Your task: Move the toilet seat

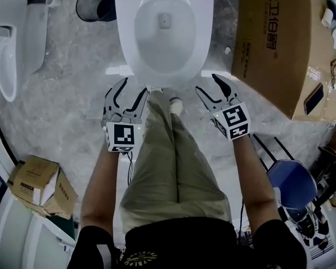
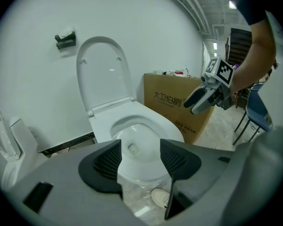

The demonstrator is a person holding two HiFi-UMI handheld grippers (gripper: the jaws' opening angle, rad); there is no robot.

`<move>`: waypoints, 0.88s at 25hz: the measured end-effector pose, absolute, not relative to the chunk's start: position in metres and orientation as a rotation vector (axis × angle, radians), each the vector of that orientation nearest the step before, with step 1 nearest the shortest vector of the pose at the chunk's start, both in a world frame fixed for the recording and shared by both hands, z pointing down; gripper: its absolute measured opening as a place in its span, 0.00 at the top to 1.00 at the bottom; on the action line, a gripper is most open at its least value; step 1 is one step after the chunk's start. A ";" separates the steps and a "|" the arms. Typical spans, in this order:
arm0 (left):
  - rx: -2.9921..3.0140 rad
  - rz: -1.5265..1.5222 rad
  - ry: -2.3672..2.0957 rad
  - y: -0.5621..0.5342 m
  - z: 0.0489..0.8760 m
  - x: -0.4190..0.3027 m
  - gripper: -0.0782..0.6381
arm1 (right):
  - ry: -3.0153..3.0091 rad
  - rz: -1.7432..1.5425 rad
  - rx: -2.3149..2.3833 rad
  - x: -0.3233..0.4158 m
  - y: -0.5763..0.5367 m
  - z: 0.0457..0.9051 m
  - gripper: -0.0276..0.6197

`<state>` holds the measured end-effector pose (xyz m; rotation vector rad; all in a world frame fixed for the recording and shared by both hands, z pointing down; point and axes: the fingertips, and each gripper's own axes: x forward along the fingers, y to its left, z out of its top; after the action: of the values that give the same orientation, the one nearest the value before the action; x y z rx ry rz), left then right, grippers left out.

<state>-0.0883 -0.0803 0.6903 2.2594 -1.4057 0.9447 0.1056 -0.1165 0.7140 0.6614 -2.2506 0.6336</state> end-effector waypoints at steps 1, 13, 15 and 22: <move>2.255 0.959 -1.386 -0.078 0.699 -0.089 0.51 | -2.236 0.640 0.655 0.106 -0.114 0.722 0.55; 2.176 1.069 -1.269 -0.076 0.785 -0.107 0.51 | -2.102 0.631 0.597 0.118 -0.108 0.805 0.55; 2.173 1.080 -1.248 -0.073 0.795 -0.110 0.51 | -2.084 0.626 0.587 0.117 -0.106 0.817 0.55; 2.191 1.122 -1.169 -0.060 0.822 -0.112 0.51 | -2.071 0.579 0.522 0.107 -0.099 0.851 0.55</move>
<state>-0.1122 -0.0596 0.8221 2.1913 -1.1689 1.1222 0.1068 -0.0988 0.8511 0.5221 -2.0707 0.5789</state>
